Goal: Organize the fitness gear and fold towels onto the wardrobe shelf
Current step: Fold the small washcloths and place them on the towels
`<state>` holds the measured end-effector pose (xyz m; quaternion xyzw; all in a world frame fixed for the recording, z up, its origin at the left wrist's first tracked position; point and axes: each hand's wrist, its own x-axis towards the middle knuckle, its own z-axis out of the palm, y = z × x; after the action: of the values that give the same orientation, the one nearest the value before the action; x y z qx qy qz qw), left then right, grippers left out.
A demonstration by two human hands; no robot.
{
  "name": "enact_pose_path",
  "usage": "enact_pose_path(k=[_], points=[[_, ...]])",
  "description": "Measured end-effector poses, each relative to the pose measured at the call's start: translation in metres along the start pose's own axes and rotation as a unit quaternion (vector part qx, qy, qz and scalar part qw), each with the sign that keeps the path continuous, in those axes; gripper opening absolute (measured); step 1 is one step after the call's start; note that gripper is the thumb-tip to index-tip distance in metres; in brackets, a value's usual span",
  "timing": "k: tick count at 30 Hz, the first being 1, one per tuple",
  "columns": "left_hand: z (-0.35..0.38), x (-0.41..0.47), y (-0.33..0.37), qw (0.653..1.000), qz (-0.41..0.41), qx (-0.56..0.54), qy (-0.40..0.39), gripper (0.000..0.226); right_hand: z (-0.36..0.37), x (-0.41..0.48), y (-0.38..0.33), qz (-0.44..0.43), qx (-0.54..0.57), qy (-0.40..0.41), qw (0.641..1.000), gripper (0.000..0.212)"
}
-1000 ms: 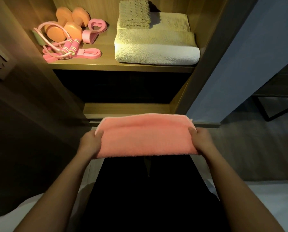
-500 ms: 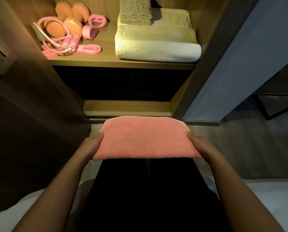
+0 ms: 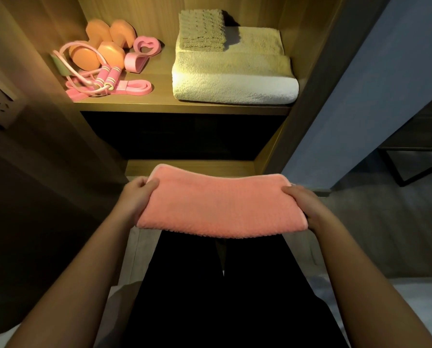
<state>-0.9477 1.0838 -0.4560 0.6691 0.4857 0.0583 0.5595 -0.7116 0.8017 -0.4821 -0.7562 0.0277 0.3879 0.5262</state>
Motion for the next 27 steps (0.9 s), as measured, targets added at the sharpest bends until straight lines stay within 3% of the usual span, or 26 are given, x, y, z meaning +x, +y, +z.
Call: enact_pose_path(k=[6, 11, 16, 27], points=[[0.011, -0.021, 0.043, 0.997, 0.075, -0.009, 0.028, 0.033, 0.015, -0.019, -0.040, -0.087, -0.016, 0.017, 0.996, 0.008], [0.039, -0.034, 0.072, 0.992, 0.111, -0.054, 0.001, 0.028, 0.048, -0.043, -0.067, -0.209, -0.044, 0.013, 0.977, 0.008], [0.069, -0.037, 0.079, 0.987, 0.136, -0.079, -0.016, 0.012, 0.084, -0.064, -0.071, -0.280, -0.055, -0.045, 0.957, 0.011], [0.077, -0.041, 0.071, 0.981, 0.158, -0.104, -0.045, 0.008, 0.103, -0.069, -0.064, -0.296, -0.058, -0.083, 0.950, 0.015]])
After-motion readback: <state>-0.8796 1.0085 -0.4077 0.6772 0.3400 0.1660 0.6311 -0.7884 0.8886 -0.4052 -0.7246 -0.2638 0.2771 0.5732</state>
